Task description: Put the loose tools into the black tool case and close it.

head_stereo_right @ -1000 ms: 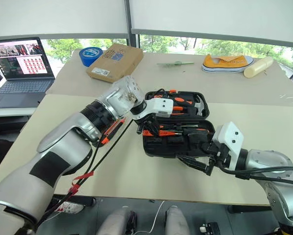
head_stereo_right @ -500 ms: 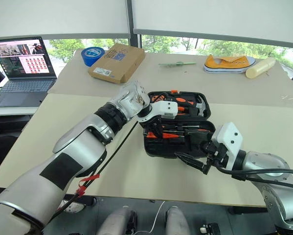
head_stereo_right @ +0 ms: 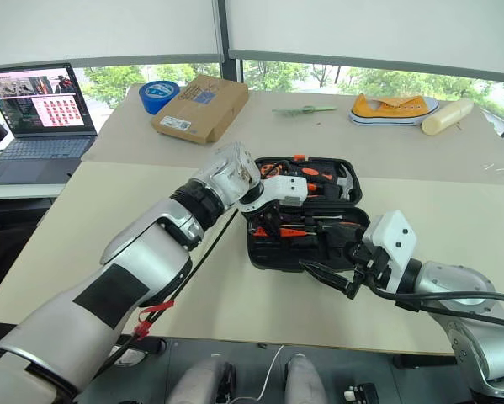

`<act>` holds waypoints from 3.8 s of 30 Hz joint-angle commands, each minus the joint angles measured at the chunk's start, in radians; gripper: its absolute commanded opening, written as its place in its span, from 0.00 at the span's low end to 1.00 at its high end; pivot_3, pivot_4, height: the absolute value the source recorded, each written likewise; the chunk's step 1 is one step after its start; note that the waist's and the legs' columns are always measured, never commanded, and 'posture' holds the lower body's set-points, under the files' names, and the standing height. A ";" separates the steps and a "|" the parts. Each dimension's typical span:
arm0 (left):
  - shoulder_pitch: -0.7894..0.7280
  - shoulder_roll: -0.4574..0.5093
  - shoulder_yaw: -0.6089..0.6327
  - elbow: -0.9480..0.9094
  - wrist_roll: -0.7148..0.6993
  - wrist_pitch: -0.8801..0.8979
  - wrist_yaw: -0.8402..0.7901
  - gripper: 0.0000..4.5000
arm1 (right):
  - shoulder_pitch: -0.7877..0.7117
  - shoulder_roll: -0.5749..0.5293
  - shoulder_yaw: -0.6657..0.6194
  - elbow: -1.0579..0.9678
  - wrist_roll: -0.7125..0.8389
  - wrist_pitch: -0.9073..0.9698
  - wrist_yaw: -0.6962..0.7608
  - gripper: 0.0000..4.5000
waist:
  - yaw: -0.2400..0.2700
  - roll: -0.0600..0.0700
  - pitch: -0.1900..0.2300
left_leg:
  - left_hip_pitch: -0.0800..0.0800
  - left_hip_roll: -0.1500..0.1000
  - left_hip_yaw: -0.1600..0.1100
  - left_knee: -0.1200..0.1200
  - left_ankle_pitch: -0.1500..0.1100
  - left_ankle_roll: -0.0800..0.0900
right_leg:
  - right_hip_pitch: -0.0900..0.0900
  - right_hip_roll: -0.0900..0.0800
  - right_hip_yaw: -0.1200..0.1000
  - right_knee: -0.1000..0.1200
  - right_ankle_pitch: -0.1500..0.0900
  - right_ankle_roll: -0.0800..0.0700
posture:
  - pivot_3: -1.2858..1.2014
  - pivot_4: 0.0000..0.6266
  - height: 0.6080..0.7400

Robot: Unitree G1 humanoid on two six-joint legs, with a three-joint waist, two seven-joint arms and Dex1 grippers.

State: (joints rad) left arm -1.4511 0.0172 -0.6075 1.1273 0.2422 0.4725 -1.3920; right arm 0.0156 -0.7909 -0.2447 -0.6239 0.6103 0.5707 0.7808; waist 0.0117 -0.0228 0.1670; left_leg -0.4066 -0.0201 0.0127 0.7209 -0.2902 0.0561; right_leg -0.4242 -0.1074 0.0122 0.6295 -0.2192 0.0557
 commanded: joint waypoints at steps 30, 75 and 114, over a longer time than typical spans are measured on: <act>0.572 0.190 0.381 -0.584 -0.312 -0.445 0.145 0.01 | -0.021 -0.026 -0.016 0.018 0.012 0.009 0.005 1.00 | 0.007 0.002 -0.001 | 0.001 0.000 0.000 0.003 0.000 0.000 | 0.001 -0.002 0.000 0.001 0.001 0.001 | 0.52 0.24 0.96; 0.456 0.130 0.275 -0.109 -0.086 -0.820 0.341 0.01 | -0.011 -0.008 -0.017 0.020 0.019 0.015 -0.036 1.00 | 0.006 0.001 -0.001 | 0.003 -0.002 0.000 0.004 0.000 0.000 | 0.003 -0.002 0.000 -0.001 0.001 0.001 | 0.52 0.24 0.96; 1.410 0.850 1.073 -1.418 -0.612 0.193 0.373 1.00 | -0.313 -0.038 0.143 0.203 0.043 0.000 0.222 1.00 | 0.002 0.001 -0.002 | 0.008 -0.001 -0.005 -0.008 0.002 -0.005 | 0.001 -0.006 -0.001 -0.003 0.001 -0.001 | 0.52 0.24 0.96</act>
State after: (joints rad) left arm -0.0402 0.8397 0.4534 -0.2343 -0.3434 0.6600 -1.0162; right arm -0.2800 -0.8267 -0.0922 -0.4147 0.6491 0.5808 0.9932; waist 0.0133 -0.0219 0.1655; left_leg -0.3984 -0.0208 0.0076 0.7129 -0.2879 0.0505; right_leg -0.4232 -0.1132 0.0111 0.6265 -0.2182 0.0548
